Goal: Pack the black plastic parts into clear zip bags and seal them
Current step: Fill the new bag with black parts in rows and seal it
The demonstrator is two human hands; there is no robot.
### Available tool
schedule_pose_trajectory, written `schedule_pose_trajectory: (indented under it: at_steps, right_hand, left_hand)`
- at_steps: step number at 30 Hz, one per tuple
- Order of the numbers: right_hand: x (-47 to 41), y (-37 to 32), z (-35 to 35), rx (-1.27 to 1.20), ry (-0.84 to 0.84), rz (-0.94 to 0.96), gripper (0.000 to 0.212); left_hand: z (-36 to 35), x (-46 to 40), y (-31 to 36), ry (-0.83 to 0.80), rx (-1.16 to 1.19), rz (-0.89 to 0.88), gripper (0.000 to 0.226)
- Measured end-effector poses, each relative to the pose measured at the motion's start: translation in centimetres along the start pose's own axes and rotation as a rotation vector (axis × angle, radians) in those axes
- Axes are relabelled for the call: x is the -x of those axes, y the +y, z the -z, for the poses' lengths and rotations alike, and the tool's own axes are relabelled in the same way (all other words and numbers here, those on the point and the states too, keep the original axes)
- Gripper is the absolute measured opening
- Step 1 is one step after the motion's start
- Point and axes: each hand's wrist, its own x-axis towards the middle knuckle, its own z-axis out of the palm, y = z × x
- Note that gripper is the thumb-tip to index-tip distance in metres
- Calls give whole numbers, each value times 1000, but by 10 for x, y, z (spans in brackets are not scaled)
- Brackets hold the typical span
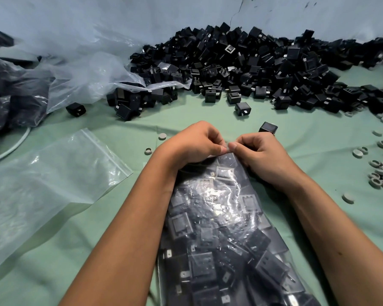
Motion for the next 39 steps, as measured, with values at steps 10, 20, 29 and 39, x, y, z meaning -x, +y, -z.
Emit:
schedule_pose_trajectory:
  at_steps: [10,20,29,39]
  right_hand:
    - [0,-4,-1,-26,28,4,27]
    - [-1,-1,-1,-58,-6,46,33]
    - [-4,6,-5,-33,77,43,32]
    - [-6,14,-5,-62,106,17,29]
  left_hand:
    - [-2,-1,2,-1,-36,-7,18]
    - [1,-1,-1,0,35,-93,7]
    - [-4,-3,-2,21,-64,-99,15]
    - [10,4,-5,-75,-134,-77,16]
